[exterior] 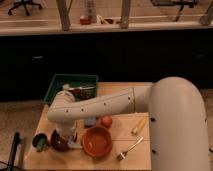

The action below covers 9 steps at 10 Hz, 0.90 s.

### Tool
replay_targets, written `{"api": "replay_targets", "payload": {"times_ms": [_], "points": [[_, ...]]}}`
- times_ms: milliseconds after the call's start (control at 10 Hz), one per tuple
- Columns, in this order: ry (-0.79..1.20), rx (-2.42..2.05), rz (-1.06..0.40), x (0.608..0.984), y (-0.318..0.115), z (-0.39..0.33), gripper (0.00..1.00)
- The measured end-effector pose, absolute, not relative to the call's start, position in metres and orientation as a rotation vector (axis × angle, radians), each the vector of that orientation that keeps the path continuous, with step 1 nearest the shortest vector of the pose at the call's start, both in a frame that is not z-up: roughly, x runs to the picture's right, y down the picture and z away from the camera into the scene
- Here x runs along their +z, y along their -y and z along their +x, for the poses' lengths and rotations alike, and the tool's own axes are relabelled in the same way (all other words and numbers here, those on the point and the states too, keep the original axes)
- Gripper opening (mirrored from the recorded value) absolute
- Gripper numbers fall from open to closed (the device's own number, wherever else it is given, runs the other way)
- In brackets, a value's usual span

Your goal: Wipe purple bowl with towel

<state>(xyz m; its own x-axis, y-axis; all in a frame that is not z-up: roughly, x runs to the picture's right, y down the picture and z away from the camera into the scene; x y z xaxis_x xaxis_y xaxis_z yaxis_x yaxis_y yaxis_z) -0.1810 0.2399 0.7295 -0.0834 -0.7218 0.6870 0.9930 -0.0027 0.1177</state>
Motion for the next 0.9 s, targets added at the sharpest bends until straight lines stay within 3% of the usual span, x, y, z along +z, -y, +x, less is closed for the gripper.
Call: {"api": "replay_targets", "payload": {"times_ms": [400, 900], "points": [[0.684, -1.591, -0.496, 0.742, -0.216, -0.211, 0.0], [0.762, -1.716, -0.463, 0.732, -0.231, -0.259, 0.0]]}}
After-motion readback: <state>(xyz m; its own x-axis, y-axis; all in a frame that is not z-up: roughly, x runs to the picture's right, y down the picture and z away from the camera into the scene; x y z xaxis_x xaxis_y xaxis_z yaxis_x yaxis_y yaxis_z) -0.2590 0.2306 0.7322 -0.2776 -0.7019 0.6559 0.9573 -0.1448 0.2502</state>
